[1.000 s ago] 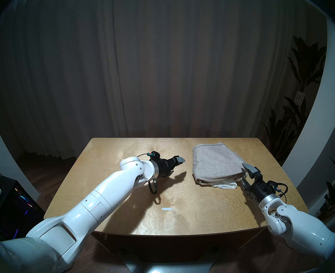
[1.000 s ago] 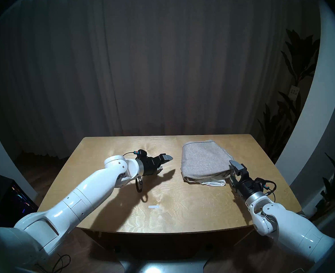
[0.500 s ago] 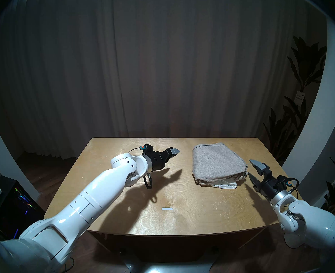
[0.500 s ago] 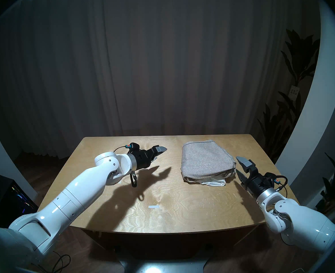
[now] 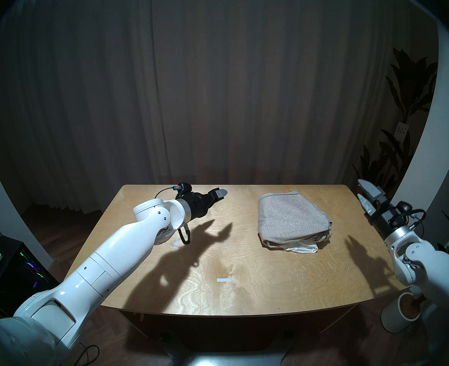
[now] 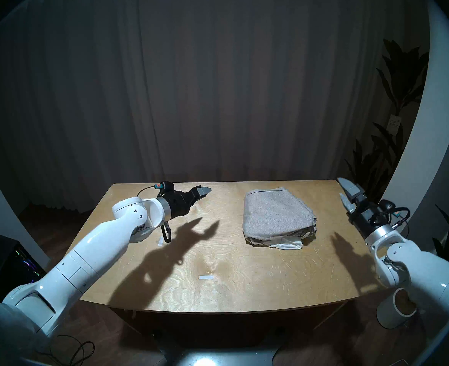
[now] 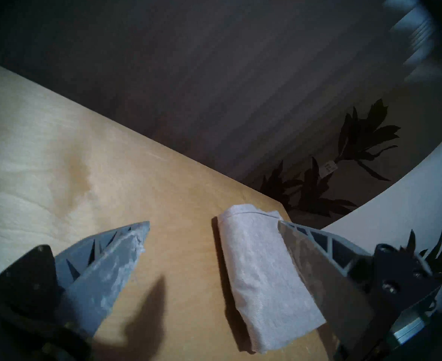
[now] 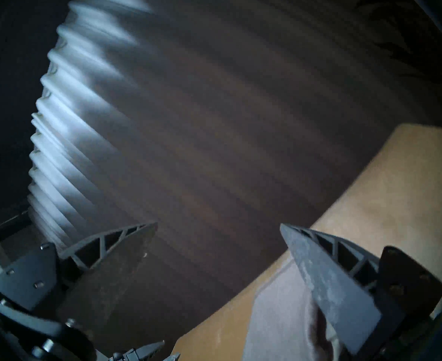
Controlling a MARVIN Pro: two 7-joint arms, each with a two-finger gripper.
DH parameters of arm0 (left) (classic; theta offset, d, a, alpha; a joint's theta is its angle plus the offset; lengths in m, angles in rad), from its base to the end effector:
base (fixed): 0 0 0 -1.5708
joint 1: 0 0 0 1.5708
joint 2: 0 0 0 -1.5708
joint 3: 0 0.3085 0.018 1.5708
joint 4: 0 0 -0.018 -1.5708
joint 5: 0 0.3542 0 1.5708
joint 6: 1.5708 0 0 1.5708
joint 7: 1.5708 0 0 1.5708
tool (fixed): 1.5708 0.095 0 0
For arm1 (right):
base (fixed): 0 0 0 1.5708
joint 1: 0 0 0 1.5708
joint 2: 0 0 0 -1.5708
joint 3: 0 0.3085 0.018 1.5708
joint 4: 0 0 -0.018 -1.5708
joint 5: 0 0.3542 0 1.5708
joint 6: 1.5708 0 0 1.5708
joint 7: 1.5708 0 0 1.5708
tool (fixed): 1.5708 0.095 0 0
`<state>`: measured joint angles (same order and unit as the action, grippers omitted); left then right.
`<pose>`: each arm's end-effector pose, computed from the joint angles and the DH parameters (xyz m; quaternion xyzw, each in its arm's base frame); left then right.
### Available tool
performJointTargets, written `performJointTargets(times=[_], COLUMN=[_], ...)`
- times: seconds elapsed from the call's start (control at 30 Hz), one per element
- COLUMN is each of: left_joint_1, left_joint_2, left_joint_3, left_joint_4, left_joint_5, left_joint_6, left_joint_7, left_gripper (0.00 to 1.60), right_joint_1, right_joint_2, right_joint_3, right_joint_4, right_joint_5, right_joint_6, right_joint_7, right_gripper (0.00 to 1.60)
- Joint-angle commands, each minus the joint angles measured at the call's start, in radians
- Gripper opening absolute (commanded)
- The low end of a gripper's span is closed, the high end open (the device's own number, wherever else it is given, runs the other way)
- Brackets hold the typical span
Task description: Fold pants twice and stack them
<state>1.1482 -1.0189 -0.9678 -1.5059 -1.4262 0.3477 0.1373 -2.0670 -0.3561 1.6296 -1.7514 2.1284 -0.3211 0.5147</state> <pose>0.5194 -0.0465 -0.2776 0.8119 0.0589 0.4536 0.3627 0.3813 -0.2344 -0.2172 -0.5876 0.2096 -0.6655 0.4099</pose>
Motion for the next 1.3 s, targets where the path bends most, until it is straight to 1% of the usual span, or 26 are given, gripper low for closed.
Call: performJointTargets(times=[0.0, 0.03, 0.1, 0.13, 0.17, 0.27, 0.63, 0.8, 0.97, 1.13, 1.27], left_joint_1=[-0.01, -0.007, -0.005, -0.003, -0.003, 0.003, 0.007, 0.006, 0.003, 0.0, 0.0], left_joint_2=[0.062, 0.07, 0.072, 0.079, 0.079, 0.087, 0.114, 0.124, 0.141, 0.159, 0.167], left_joint_3=[-0.004, 0.001, 0.001, 0.006, 0.006, 0.015, 0.071, 0.097, 0.112, 0.108, 0.107], left_joint_4=[-0.015, -0.015, -0.013, -0.011, -0.011, -0.008, -0.014, -0.029, -0.023, -0.005, 0.001], left_joint_5=[0.12, 0.155, 0.163, 0.192, 0.192, 0.245, 0.448, 0.54, 0.621, 0.664, 0.694], left_joint_6=[-0.074, -0.093, -0.099, -0.113, -0.113, -0.141, -0.224, -0.277, -0.33, -0.368, -0.391], left_joint_7=[0.06, 0.083, 0.09, 0.112, 0.112, 0.151, 0.295, 0.351, 0.392, 0.414, 0.431], left_gripper=[1.6, 1.6, 1.6, 1.6, 1.6, 1.6, 1.6, 1.6, 1.6, 1.6, 1.6], right_joint_1=[0.024, 0.022, 0.022, 0.021, 0.021, 0.023, 0.037, 0.048, 0.069, 0.093, 0.111], right_joint_2=[0.059, 0.066, 0.067, 0.071, 0.071, 0.082, 0.131, 0.158, 0.184, 0.202, 0.204], right_joint_3=[0.072, 0.078, 0.077, 0.078, 0.078, 0.078, 0.055, 0.035, 0.013, -0.01, -0.026], right_joint_4=[0.015, 0.022, 0.025, 0.032, 0.032, 0.045, 0.084, 0.101, 0.111, 0.115, 0.119], right_joint_5=[-0.08, -0.102, -0.107, -0.122, -0.122, -0.155, -0.268, -0.321, -0.369, -0.405, -0.424], right_joint_6=[-0.052, -0.059, -0.061, -0.066, -0.066, -0.077, -0.093, -0.097, -0.098, -0.096, -0.098], right_joint_7=[0.041, 0.045, 0.045, 0.046, 0.046, 0.049, 0.043, 0.031, 0.009, -0.037, -0.081], right_gripper=[1.6, 1.6, 1.6, 1.6, 1.6, 1.6, 1.6, 1.6, 1.6, 1.6, 1.6])
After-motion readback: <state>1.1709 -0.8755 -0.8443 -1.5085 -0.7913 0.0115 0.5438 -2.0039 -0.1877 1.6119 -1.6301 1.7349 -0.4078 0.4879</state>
